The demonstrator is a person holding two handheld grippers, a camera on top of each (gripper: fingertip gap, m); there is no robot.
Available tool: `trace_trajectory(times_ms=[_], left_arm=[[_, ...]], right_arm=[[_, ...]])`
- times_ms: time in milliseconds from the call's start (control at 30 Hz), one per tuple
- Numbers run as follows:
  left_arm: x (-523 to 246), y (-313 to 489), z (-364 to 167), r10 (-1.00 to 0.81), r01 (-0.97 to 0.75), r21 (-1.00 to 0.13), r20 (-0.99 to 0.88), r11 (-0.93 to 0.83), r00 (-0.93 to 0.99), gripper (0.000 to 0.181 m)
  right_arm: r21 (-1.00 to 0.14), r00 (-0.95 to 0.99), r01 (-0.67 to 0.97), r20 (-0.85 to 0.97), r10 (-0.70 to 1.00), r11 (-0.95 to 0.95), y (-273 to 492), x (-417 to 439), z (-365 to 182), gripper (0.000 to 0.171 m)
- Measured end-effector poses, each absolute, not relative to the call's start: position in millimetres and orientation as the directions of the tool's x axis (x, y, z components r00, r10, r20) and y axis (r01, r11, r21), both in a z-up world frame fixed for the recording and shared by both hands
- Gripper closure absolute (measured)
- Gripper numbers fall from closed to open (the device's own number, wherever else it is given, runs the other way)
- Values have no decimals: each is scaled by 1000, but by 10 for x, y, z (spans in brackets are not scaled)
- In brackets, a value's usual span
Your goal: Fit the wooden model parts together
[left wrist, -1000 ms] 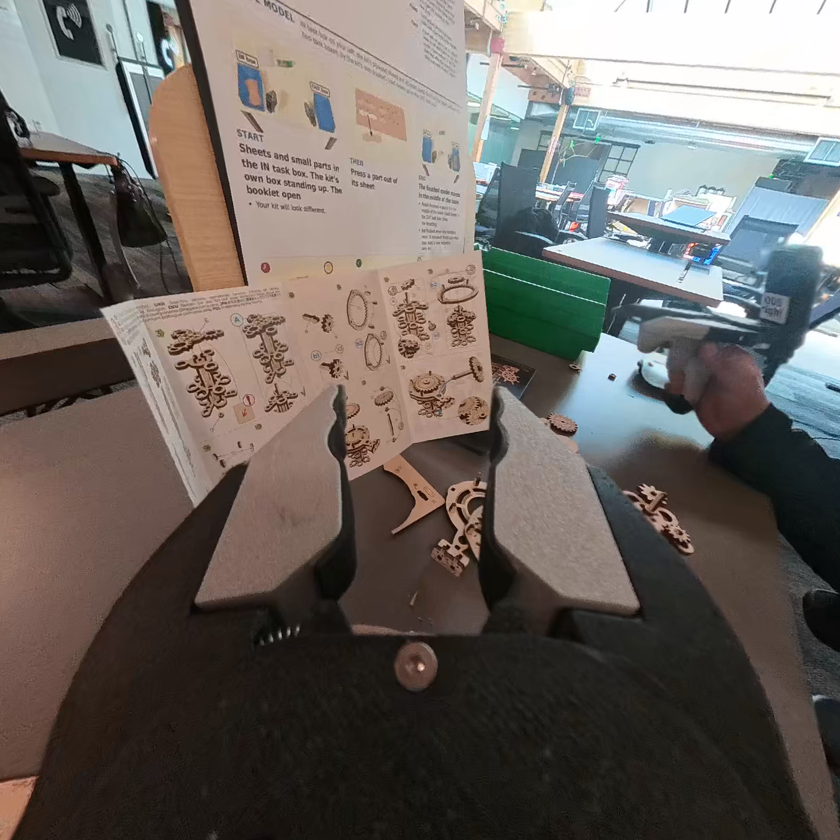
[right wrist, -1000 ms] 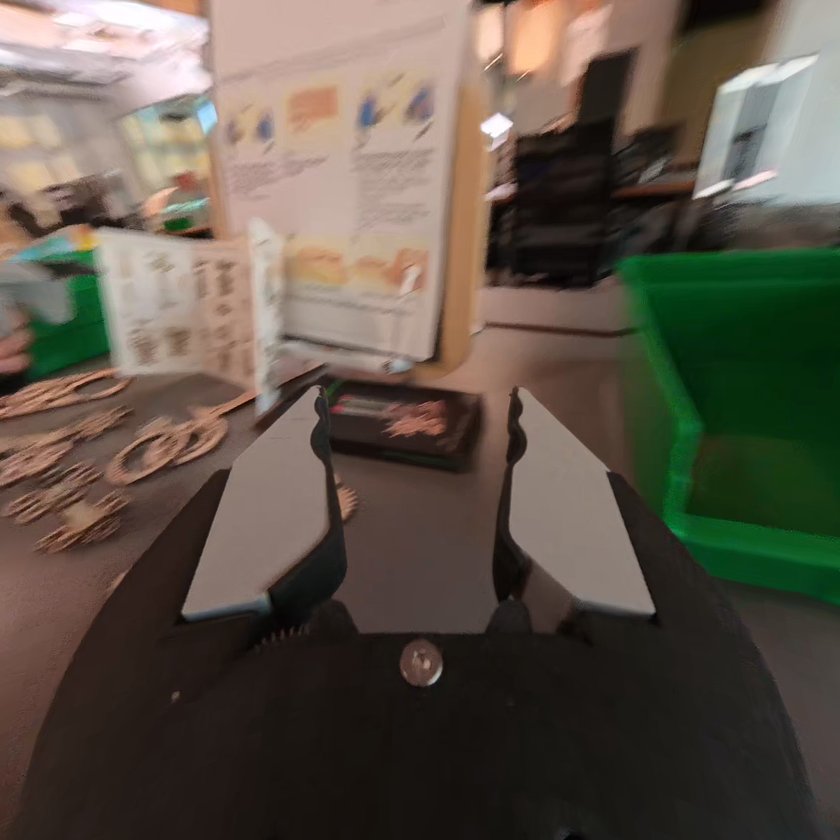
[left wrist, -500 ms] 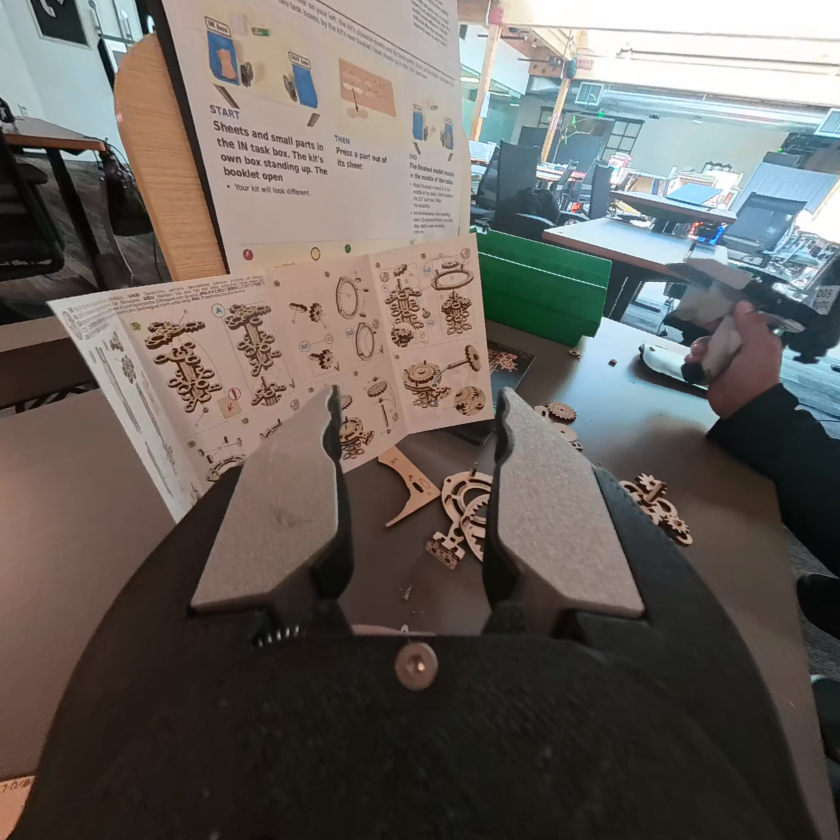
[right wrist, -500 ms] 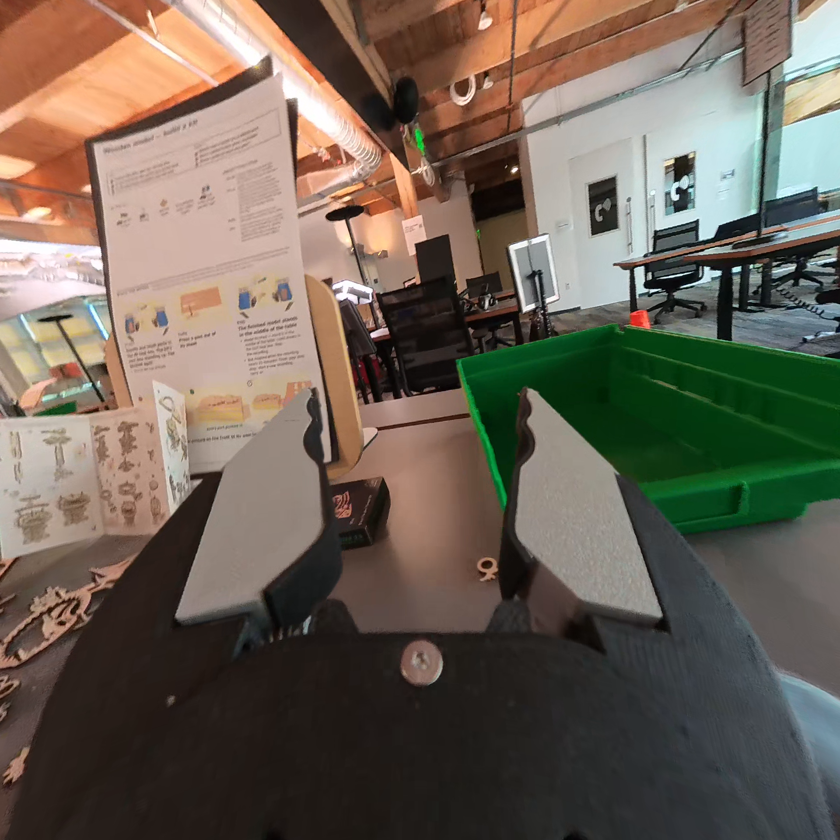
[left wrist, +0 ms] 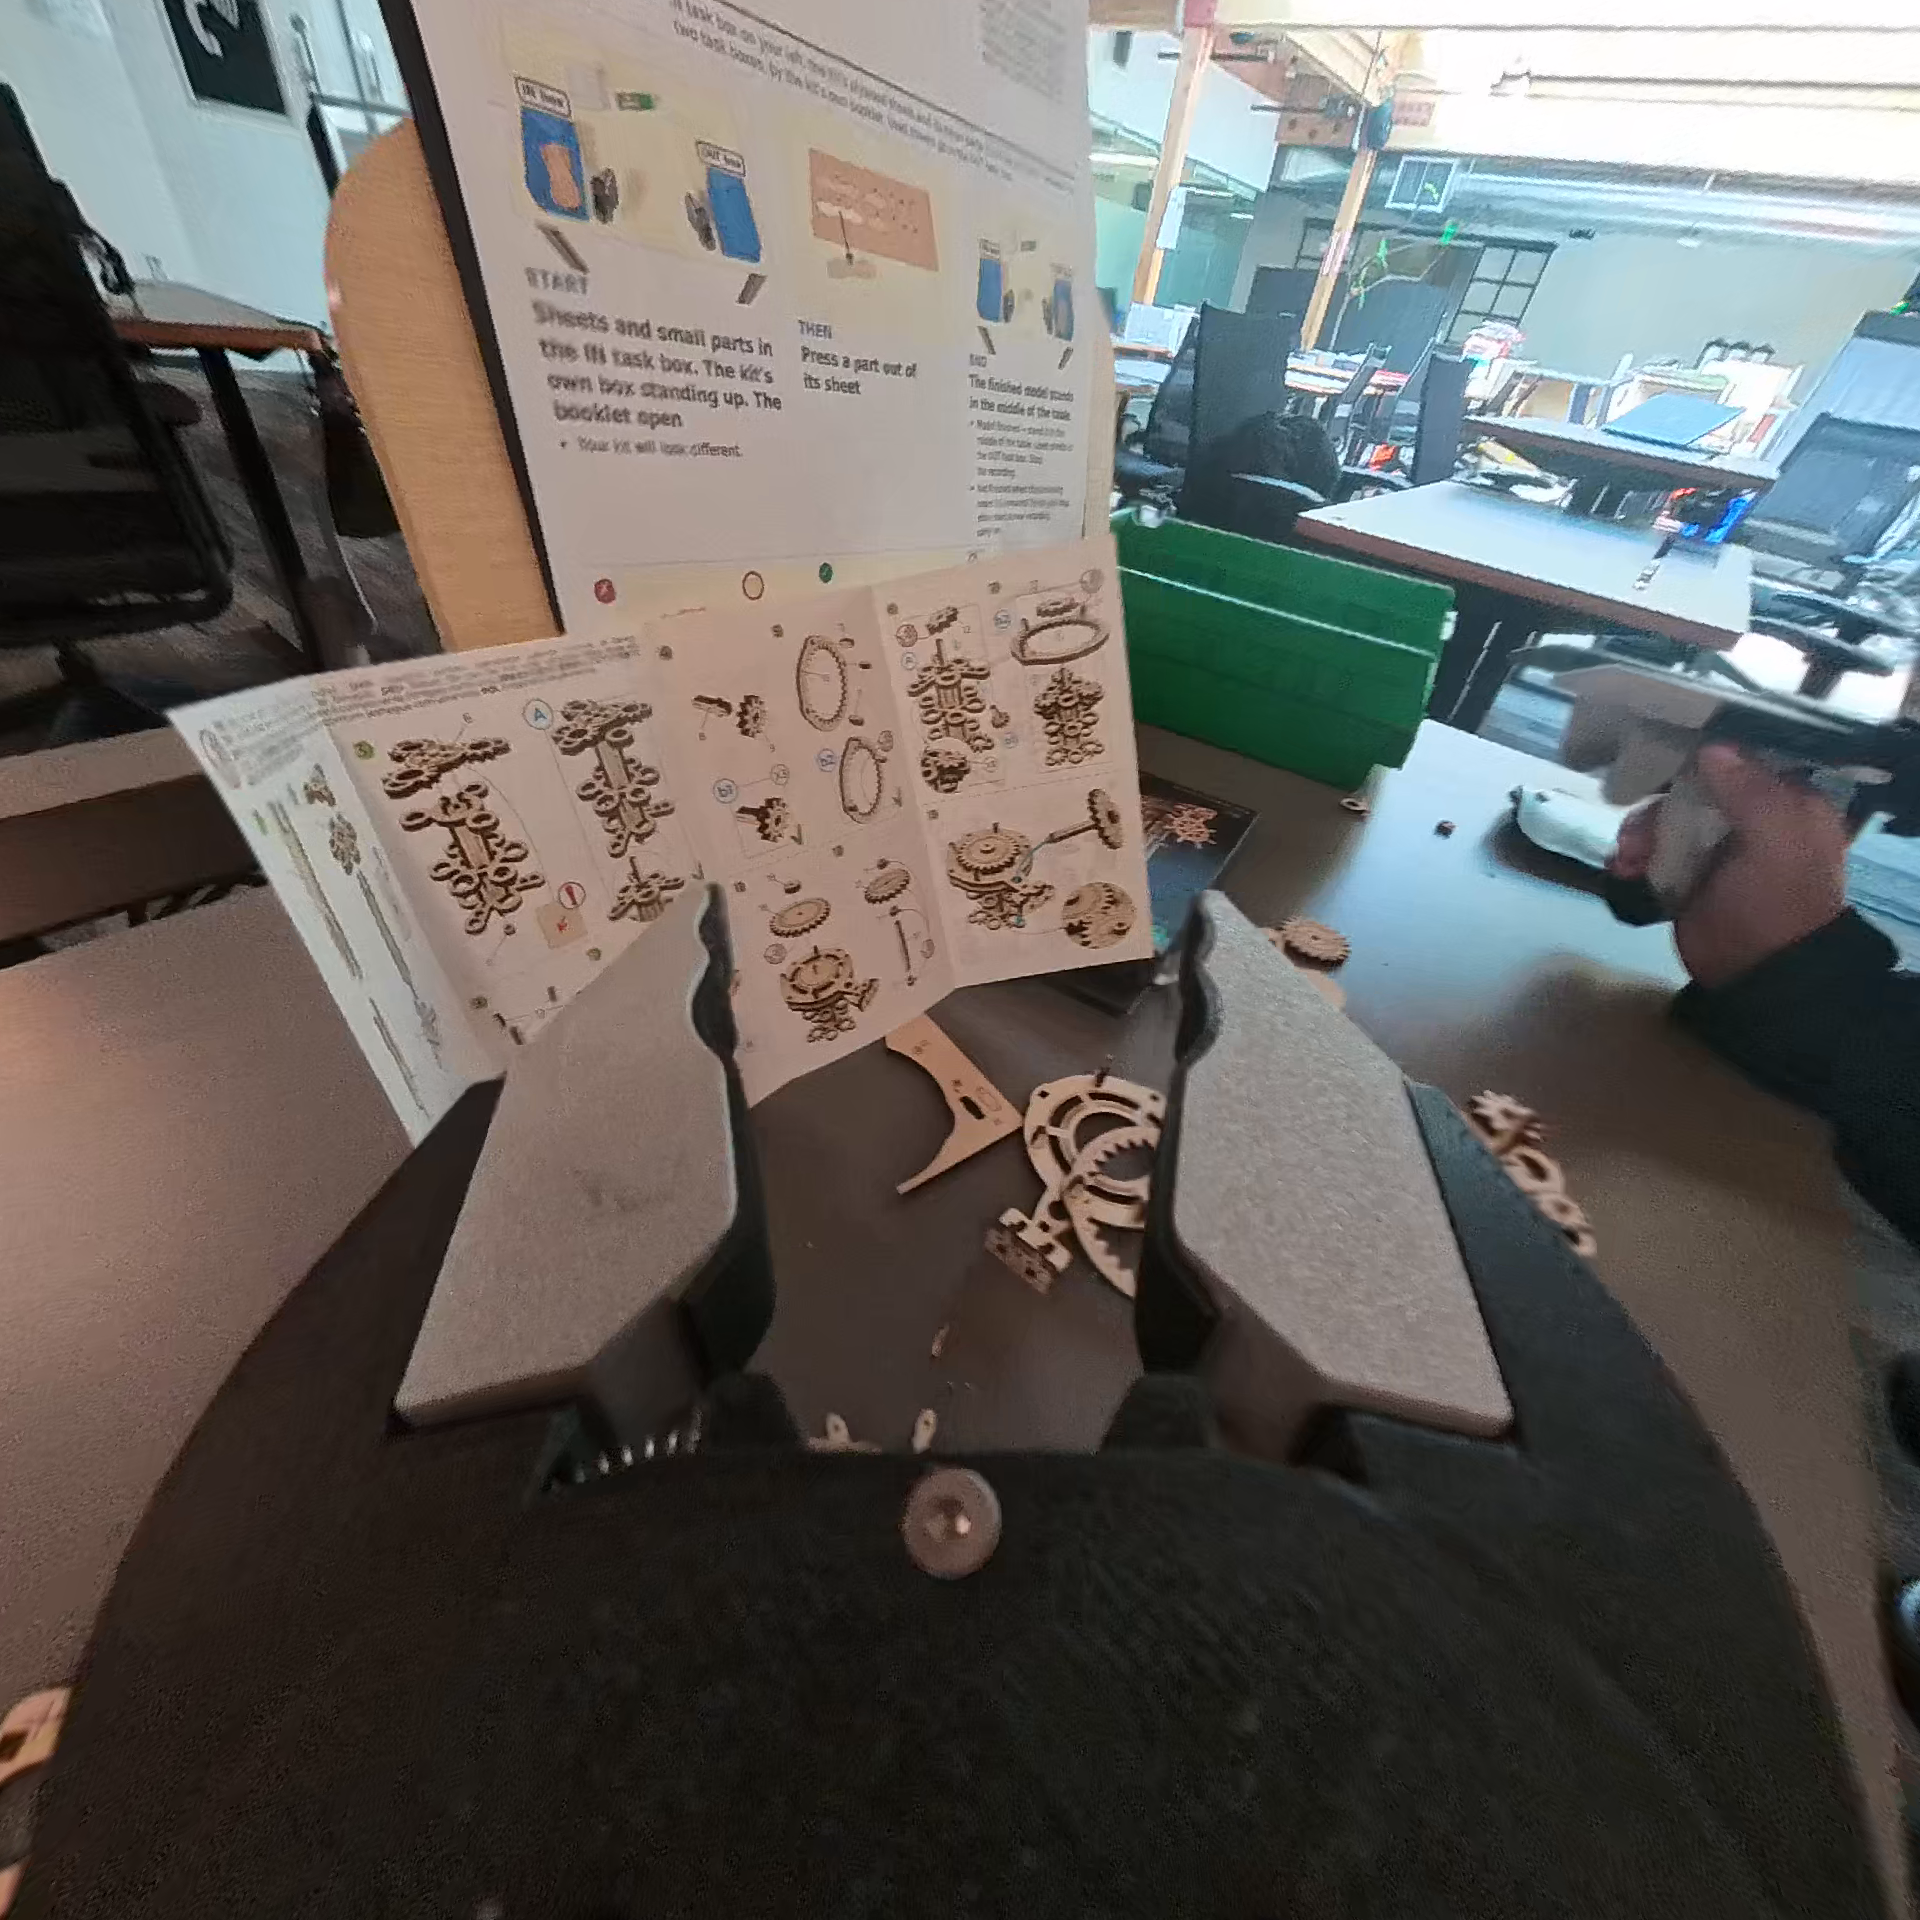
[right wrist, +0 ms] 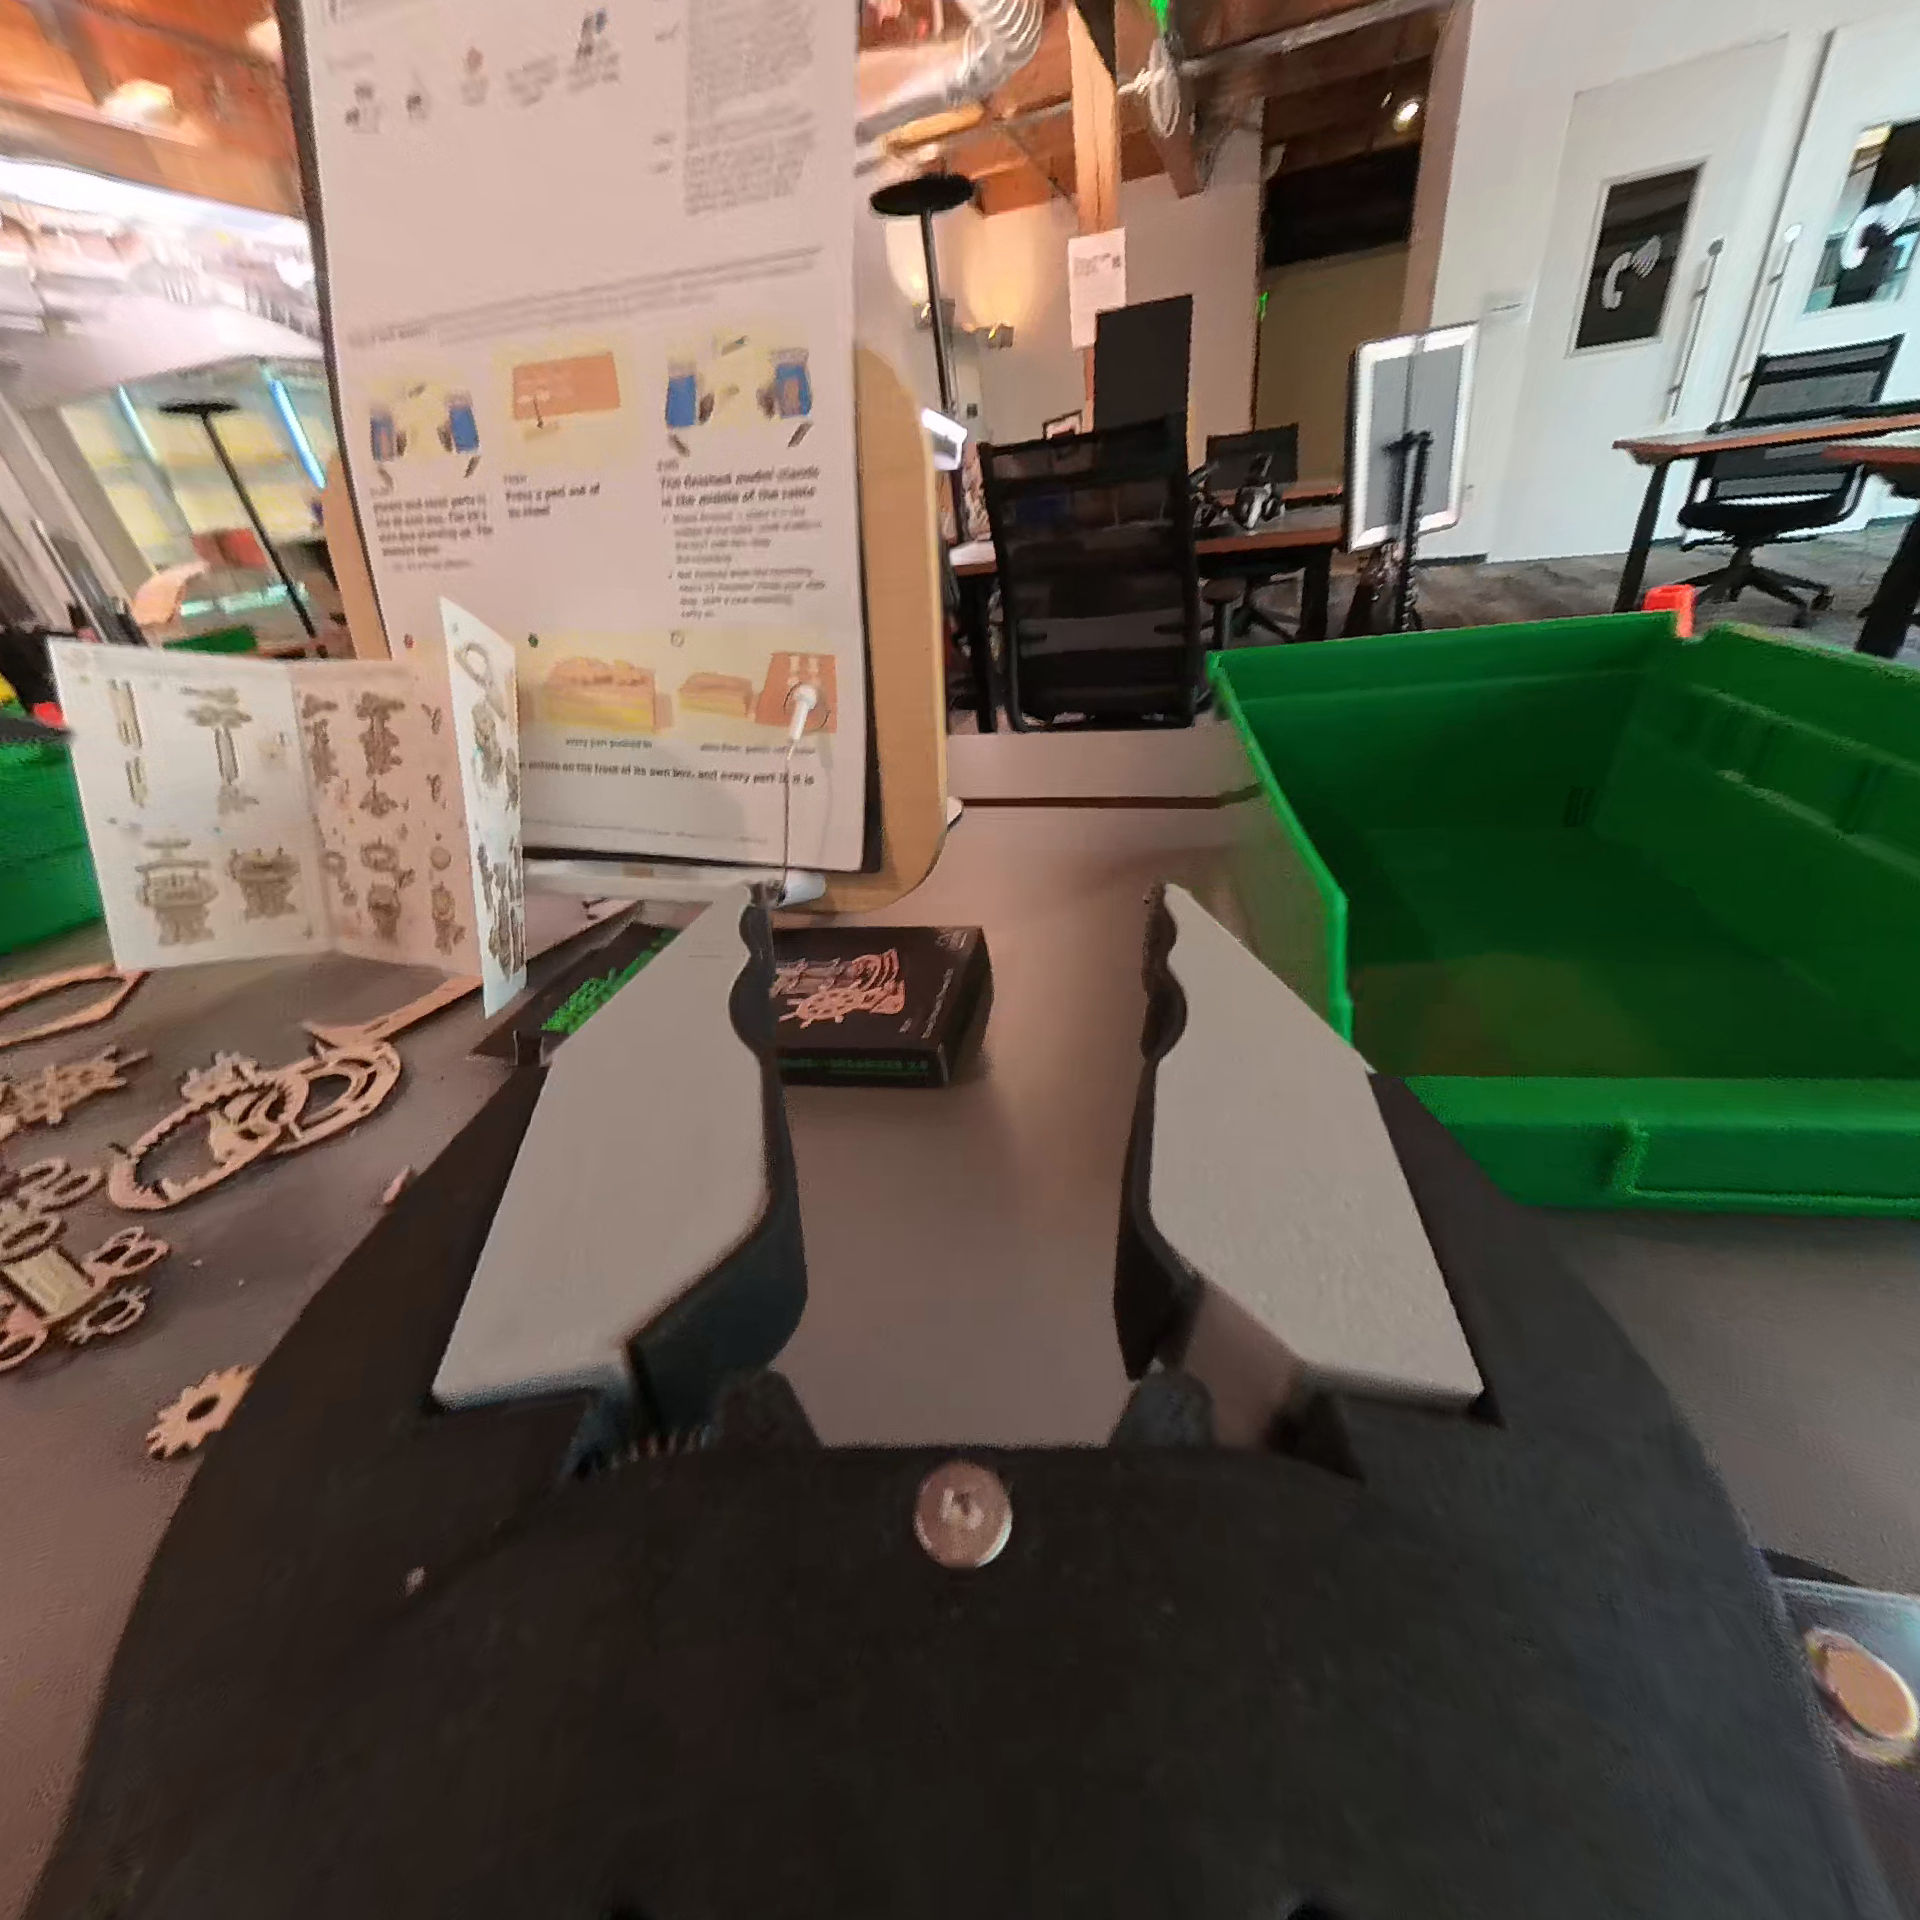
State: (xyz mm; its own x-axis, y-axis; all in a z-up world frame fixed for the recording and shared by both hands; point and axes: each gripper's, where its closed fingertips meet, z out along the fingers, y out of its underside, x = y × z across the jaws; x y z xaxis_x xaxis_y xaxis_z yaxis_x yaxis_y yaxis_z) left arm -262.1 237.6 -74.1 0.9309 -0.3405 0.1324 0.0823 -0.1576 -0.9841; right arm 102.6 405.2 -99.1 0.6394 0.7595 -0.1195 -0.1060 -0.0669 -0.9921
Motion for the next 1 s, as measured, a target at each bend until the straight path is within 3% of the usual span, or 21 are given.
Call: trace_trajectory(times_ms=[133, 300, 533, 833, 1000], left_arm=[[-2713, 2132, -597, -301, -5, -983, 52, -185, 952, 88], [-3008, 1731, -675, -298, -74, -947, 24, -312, 954, 87], [-3505, 1472, -1055, -261, -231, -890, -133, -393, 956, 92], [-4162, 1360, -971, -152, -158, -917, -109, -365, 982, 100], [-4052, 1467, -1064, -223, -88, -948, -19, -305, 975, 110]], right_arm=[[-993, 580, 24, -77, 811, -112, 3934, 743, -1180, 115], [-973, 522, 180, -28, 853, -142, 3818, 449, -1433, 98], [-951, 480, 283, 26, 877, -127, 3723, 273, -1583, 96], [-944, 475, 286, -6, 880, -161, 3737, 275, -1632, 96], [-931, 460, 321, -5, 888, -172, 3723, 243, -1694, 95]])
